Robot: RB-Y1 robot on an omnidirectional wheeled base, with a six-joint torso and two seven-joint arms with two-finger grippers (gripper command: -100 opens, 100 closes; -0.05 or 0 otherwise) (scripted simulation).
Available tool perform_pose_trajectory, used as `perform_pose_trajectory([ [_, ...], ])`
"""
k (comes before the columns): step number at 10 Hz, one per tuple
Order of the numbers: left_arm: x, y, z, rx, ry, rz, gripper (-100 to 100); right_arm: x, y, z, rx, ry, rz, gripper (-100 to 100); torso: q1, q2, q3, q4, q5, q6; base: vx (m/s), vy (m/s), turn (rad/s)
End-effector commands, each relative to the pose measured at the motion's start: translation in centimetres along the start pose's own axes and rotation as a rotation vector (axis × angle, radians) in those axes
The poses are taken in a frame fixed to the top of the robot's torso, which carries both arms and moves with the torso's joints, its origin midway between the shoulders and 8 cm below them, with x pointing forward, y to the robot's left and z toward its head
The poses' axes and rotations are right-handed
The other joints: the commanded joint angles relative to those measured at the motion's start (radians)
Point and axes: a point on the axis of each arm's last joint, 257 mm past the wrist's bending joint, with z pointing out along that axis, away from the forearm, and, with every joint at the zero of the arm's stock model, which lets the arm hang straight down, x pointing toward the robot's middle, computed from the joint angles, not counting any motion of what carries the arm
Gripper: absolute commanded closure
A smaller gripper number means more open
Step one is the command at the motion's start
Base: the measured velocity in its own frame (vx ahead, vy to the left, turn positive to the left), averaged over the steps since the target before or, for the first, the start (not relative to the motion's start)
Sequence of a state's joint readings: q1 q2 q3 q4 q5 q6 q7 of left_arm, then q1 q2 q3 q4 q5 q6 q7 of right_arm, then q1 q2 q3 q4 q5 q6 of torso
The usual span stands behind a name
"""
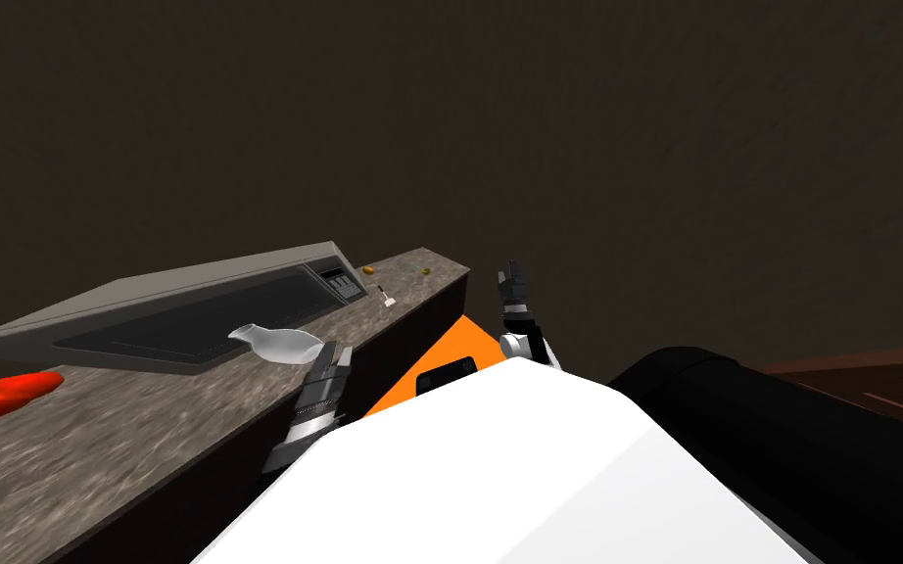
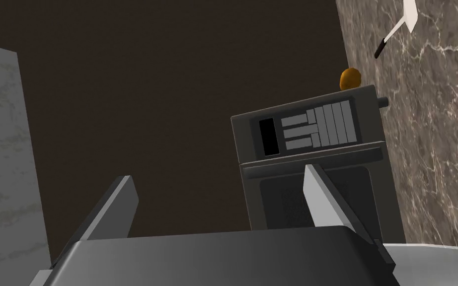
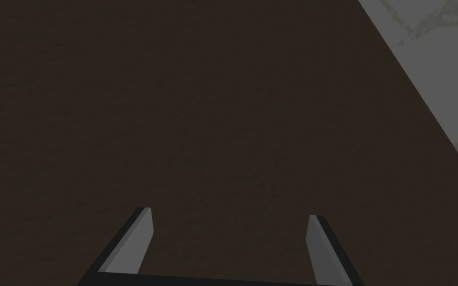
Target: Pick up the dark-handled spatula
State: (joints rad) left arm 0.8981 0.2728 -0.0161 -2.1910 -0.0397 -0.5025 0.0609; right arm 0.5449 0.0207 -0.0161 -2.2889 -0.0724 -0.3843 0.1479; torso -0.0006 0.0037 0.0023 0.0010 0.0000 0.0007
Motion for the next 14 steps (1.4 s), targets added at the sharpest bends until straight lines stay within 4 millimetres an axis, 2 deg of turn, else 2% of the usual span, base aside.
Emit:
perform_pose_trajectory([
  [1, -0.1, 1.3, -1.5, -0.053, 0.012, -0.004, -100, 0.0, 0.0, 0.0, 0.0, 0.0, 0.0, 0, 0.0, 0.0, 0.0, 0.0, 0.0, 0.0, -0.042, -0.016, -0.09],
  [3, 0.0, 5.3, -5.0, -0.19, 0.053, -0.02, -100, 0.0, 0.0, 0.0, 0.0, 0.0, 0.0, 0, 0.0, -0.001, -0.001, 0.0, 0.0, 0.0, -0.026, -0.026, -0.298],
  [4, 0.0, 5.7, -5.6, -0.208, 0.051, -0.021, -100, 0.0, 0.0, 0.0, 0.0, 0.0, 0.0, 0, 0.0, -0.002, -0.001, 0.0, 0.0, 0.0, -0.009, -0.014, -0.119],
  [6, -0.3, 9.9, -10.8, -0.378, 0.084, -0.037, -100, 0.0, 0.0, 0.0, 0.0, 0.0, 0.0, 0, 0.0, -0.003, -0.002, -0.001, 0.0, 0.0, 0.008, -0.033, -0.339],
  [7, -0.3, 9.9, -10.8, -0.379, 0.082, -0.044, -100, 0.0, 0.0, 0.0, 0.0, 0.0, 0.0, 0, 0.0, -0.004, -0.002, -0.001, 0.0, 0.0, 0.021, -0.021, -0.185],
  [8, -0.6, 11.8, -13.5, -0.463, 0.096, -0.056, -100, 0.0, 0.0, 0.0, 0.0, 0.0, 0.0, 0, 0.001, -0.005, -0.003, -0.001, 0.0, -0.001, 0.038, -0.027, -0.325],
  [9, -0.6, 11.9, -13.9, -0.471, 0.095, -0.056, -100, 0.0, 0.0, 0.0, 0.0, 0.0, 0.0, 0, 0.001, -0.006, -0.003, -0.001, 0.0, 0.0, 0.033, -0.017, -0.132],
  [10, -1.0, 13.6, -16.8, -0.555, 0.106, -0.068, -100, 0.0, 0.0, 0.0, 0.0, 0.0, 0.0, 0, 0.001, -0.006, -0.003, -0.001, 0.0, -0.001, 0.044, -0.036, -0.377],
  [11, -1.1, 13.7, -17.3, -0.566, 0.105, -0.068, -100, 0.0, 0.0, 0.0, 0.0, 0.0, 0.0, 0, 0.0, -0.006, -0.004, -0.001, 0.0, 0.0, 0.039, -0.016, -0.155],
  [13, -2.3, 16.4, -23.8, -0.742, 0.121, -0.084, -100, 0.0, 0.0, 0.0, 0.0, 0.0, 0.0, 0, 0.0, -0.007, -0.004, -0.001, 0.0, 0.0, 0.065, -0.04, -0.391],
  [14, -2.4, 16.6, -24.5, -0.76, 0.115, -0.091, -100, 0.0, 0.0, 0.0, 0.0, 0.0, 0.0, 0, 0.0, -0.008, -0.005, -0.002, 0.0, 0.0, 0.069, -0.025, -0.196],
])
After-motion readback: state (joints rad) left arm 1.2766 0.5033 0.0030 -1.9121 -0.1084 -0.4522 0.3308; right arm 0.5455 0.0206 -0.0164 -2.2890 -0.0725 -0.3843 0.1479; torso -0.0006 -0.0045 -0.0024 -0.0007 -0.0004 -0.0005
